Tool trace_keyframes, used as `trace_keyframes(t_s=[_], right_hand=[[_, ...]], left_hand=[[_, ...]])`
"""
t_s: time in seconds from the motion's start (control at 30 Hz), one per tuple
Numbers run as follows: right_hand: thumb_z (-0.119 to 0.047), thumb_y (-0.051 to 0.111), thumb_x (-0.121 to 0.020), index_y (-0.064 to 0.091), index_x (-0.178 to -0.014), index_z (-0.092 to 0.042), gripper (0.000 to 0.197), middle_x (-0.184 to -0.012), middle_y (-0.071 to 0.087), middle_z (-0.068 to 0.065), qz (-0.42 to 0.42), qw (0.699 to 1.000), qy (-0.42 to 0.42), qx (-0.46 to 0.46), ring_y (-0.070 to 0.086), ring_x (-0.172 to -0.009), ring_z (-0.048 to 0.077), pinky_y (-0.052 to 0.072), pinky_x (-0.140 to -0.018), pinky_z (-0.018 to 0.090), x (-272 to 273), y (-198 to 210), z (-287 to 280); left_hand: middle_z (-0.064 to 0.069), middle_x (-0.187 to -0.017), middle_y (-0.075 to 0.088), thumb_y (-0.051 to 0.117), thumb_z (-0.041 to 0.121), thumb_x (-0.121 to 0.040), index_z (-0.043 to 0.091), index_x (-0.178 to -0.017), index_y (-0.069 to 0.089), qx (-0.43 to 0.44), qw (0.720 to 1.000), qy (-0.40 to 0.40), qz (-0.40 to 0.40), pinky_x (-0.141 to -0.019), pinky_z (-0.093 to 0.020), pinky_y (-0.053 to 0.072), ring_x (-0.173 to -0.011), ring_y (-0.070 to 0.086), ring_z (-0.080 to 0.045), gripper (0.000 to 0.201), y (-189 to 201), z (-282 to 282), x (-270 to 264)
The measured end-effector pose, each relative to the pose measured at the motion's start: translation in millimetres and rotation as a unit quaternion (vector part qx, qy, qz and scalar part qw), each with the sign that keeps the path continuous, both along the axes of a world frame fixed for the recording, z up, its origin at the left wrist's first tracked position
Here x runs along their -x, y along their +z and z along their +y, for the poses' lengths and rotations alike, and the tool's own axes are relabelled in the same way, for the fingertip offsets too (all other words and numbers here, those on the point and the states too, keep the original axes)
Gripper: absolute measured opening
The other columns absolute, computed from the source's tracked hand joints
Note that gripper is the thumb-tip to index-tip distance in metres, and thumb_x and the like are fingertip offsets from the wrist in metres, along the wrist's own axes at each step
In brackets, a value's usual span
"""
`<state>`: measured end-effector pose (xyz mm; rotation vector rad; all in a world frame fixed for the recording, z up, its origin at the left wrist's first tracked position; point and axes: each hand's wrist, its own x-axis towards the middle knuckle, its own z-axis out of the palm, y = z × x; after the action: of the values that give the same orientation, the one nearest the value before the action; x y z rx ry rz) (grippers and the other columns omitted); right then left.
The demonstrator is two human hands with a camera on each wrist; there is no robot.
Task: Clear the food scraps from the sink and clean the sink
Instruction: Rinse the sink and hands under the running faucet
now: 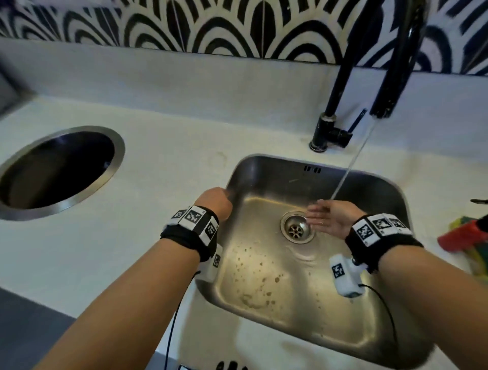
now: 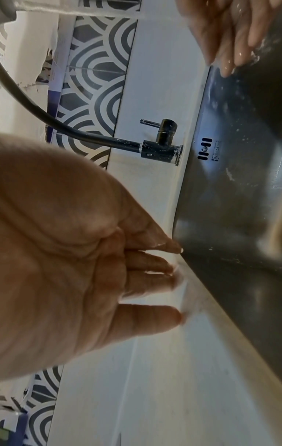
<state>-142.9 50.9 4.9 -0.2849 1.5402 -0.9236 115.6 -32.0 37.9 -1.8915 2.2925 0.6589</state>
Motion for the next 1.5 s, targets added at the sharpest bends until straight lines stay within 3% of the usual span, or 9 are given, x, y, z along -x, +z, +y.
trace_keyframes(t_s=[0.3, 0.43, 0.57, 0.67, 0.77, 0.87, 1.0, 1.2, 1.5], right_hand=[[-0.025, 0.037, -0.101, 0.06, -0.107, 0.003, 0.037, -0.088, 0.072, 0.018, -0.101, 0.994, -0.035, 0.029, 0.067, -0.085, 0.028, 0.052, -0.068, 0.034, -0.9, -1.8, 9.6], [-0.025, 0.037, -0.101, 0.065, -0.098, 0.002, 0.039, -0.09, 0.071, 0.017, -0.043, 0.979, 0.195, -0.035, 0.07, -0.08, 0.026, 0.055, -0.071, 0.032, -47.4, 6.0, 14.9], [-0.033, 0.034, -0.102, 0.061, -0.115, -0.002, 0.043, -0.11, 0.067, 0.008, 0.027, 0.874, 0.473, -0.107, 0.063, -0.093, 0.018, 0.05, -0.077, 0.024, -110.8, 2.5, 26.8], [-0.031, 0.038, -0.101, 0.057, -0.124, -0.004, 0.041, -0.124, 0.064, 0.006, 0.095, 0.84, 0.524, -0.107, 0.062, -0.103, 0.018, 0.05, -0.08, 0.023, -134.0, -3.5, 30.2], [-0.023, 0.043, -0.1, 0.056, -0.124, -0.001, 0.035, -0.121, 0.064, 0.008, 0.13, 0.861, 0.486, -0.079, 0.062, -0.102, 0.021, 0.045, -0.072, 0.021, -118.9, 0.4, 23.3], [-0.024, 0.045, -0.098, 0.062, -0.109, -0.008, 0.027, -0.102, 0.066, 0.005, 0.114, 0.934, 0.331, -0.064, 0.06, -0.083, 0.017, 0.043, -0.067, 0.023, -78.3, 11.4, 19.9], [-0.022, 0.044, -0.099, 0.064, -0.098, -0.004, 0.028, -0.093, 0.066, 0.011, 0.072, 0.987, 0.138, -0.03, 0.061, -0.079, 0.022, 0.044, -0.072, 0.028, -17.5, 18.6, 24.4], [-0.024, 0.037, -0.102, 0.061, -0.102, 0.002, 0.036, -0.095, 0.067, 0.016, -0.032, 0.999, -0.002, 0.005, 0.064, -0.087, 0.026, 0.05, -0.08, 0.033, 17.1, 14.7, 21.0], [-0.029, 0.036, -0.102, 0.063, -0.097, 0.001, 0.041, -0.085, 0.072, 0.015, -0.067, 0.998, 0.004, 0.007, 0.069, -0.08, 0.024, 0.055, -0.074, 0.032, -4.3, -1.3, 8.6]], left_hand=[[-0.014, -0.133, 0.055, 0.041, 0.011, -0.093, 0.009, -0.128, 0.056, 0.001, 1.0, 0.031, 0.003, -0.103, -0.033, 0.039, -0.124, 0.05, -0.029, 0.039, -5.1, -2.4, 2.4], [-0.014, -0.133, 0.055, 0.04, 0.01, -0.093, 0.011, -0.129, 0.056, 0.003, 0.999, 0.032, 0.002, -0.101, -0.033, 0.04, -0.123, 0.051, -0.029, 0.039, -6.3, -3.8, 0.6], [-0.013, -0.132, 0.056, 0.04, 0.01, -0.093, 0.011, -0.129, 0.057, 0.006, 0.999, 0.034, 0.004, -0.1, -0.032, 0.041, -0.122, 0.052, -0.029, 0.04, -6.0, -5.6, -0.1], [-0.013, -0.131, 0.056, 0.04, 0.01, -0.092, 0.011, -0.128, 0.057, 0.007, 0.999, 0.033, 0.005, -0.099, -0.032, 0.041, -0.121, 0.053, -0.028, 0.039, -5.7, -6.0, 0.3], [-0.012, -0.13, 0.057, 0.04, 0.011, -0.093, 0.012, -0.127, 0.058, 0.005, 0.999, 0.041, 0.01, -0.098, -0.031, 0.042, -0.119, 0.054, -0.028, 0.039, -5.8, -5.6, -0.1], [-0.012, -0.129, 0.058, 0.041, 0.012, -0.092, 0.013, -0.125, 0.059, 0.007, 0.999, 0.047, 0.017, -0.096, -0.031, 0.043, -0.118, 0.055, -0.028, 0.038, -5.2, -5.0, 0.2], [-0.012, -0.128, 0.059, 0.042, 0.012, -0.091, 0.012, -0.123, 0.06, 0.01, 0.998, 0.051, 0.023, -0.095, -0.031, 0.044, -0.117, 0.055, -0.029, 0.037, -3.5, -5.0, 1.2], [-0.012, -0.127, 0.059, 0.043, 0.011, -0.091, 0.011, -0.123, 0.06, 0.013, 0.998, 0.063, 0.015, -0.095, -0.033, 0.044, -0.116, 0.056, -0.03, 0.037, -1.2, -4.3, 8.4], [-0.011, -0.126, 0.06, 0.042, 0.011, -0.092, 0.011, -0.123, 0.06, 0.024, 0.998, 0.065, 0.01, -0.093, -0.033, 0.045, -0.115, 0.056, -0.03, 0.036, 1.4, -3.7, 14.6]])
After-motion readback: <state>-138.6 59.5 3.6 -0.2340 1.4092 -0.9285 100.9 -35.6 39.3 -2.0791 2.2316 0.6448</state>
